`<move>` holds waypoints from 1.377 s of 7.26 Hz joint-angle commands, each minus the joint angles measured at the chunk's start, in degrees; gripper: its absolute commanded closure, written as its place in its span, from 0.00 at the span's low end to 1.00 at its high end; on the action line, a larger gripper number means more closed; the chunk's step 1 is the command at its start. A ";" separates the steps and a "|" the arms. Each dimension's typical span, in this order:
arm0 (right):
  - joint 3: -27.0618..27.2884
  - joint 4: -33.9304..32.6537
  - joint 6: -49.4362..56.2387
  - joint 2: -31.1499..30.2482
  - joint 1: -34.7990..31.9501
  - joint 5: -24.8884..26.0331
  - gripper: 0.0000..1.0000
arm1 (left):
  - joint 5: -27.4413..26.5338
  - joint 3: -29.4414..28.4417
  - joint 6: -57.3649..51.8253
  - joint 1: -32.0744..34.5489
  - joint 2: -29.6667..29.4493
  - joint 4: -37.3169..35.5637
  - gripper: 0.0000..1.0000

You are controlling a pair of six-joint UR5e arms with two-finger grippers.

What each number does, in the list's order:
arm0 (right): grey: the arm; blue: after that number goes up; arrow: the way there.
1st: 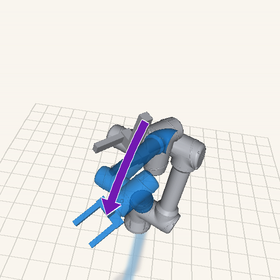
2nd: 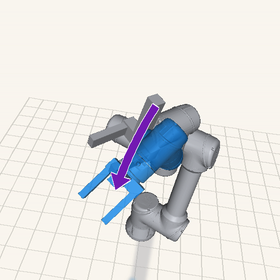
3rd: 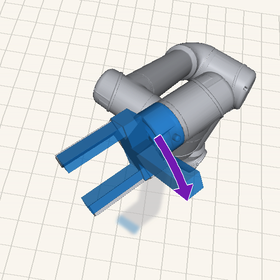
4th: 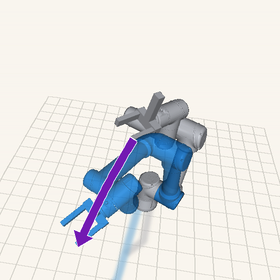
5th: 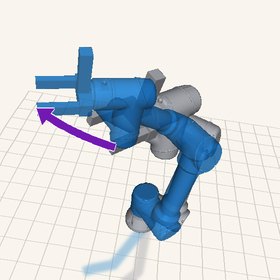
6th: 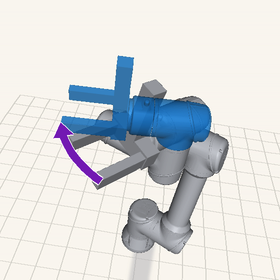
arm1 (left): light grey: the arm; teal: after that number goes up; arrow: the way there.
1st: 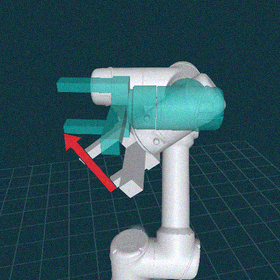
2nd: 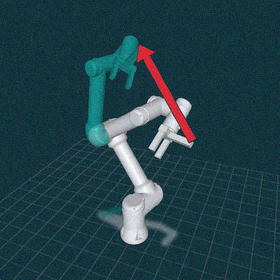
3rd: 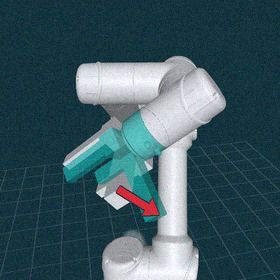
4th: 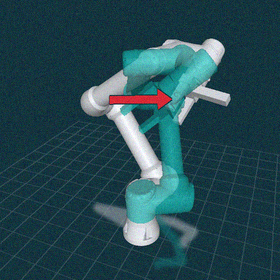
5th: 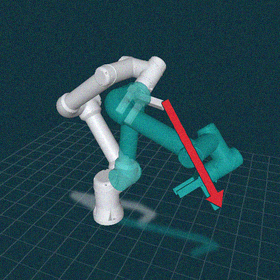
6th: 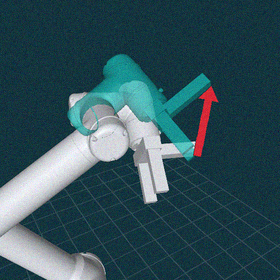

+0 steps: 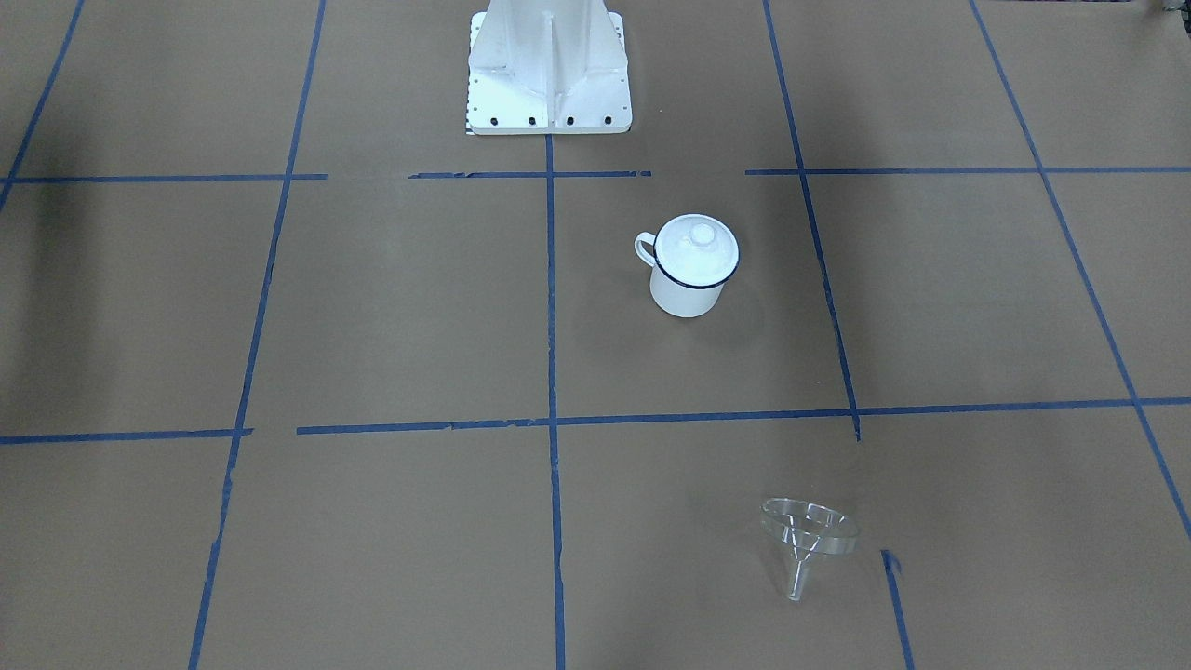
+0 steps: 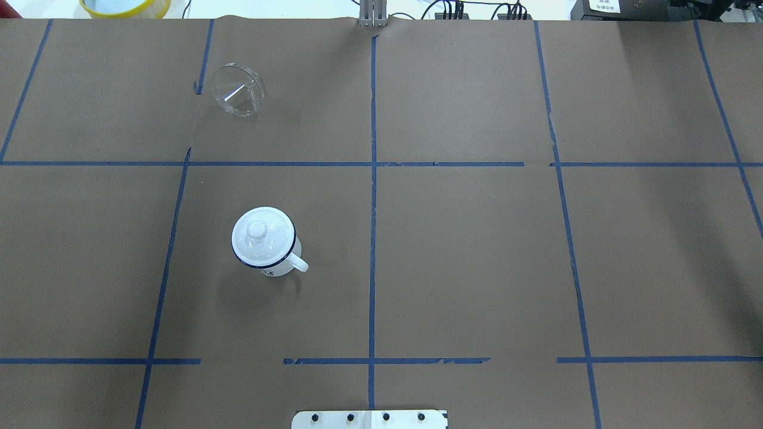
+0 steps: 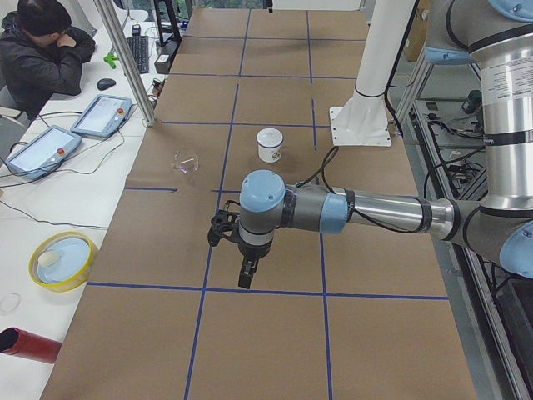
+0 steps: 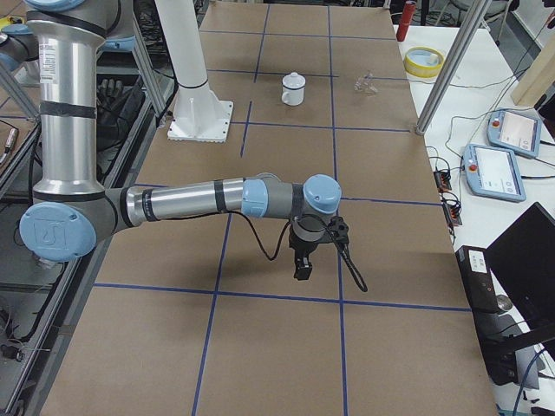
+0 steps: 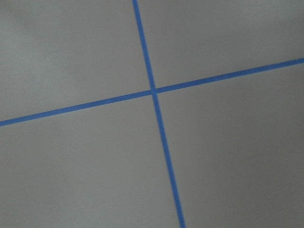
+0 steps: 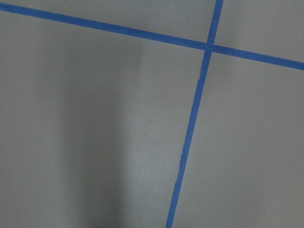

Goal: Remove funnel from cup

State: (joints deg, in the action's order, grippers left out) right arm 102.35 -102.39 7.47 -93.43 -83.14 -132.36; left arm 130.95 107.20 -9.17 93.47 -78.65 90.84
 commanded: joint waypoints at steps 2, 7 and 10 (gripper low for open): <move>0.05 0.00 0.00 0.00 0.00 0.00 0.00 | 0.00 -1.99 -0.06 0.84 -0.54 -0.05 0.00; 0.05 0.00 0.00 0.00 0.00 0.00 0.00 | -0.08 -1.55 -0.41 0.83 -0.63 -0.14 0.00; 0.05 0.00 0.00 0.00 0.00 0.00 0.00 | -0.08 -1.29 -0.41 0.83 -0.81 -0.14 0.00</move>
State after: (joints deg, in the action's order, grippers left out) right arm 102.34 -102.39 7.47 -93.43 -83.15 -132.36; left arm 130.87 105.85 -9.58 94.28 -79.37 90.70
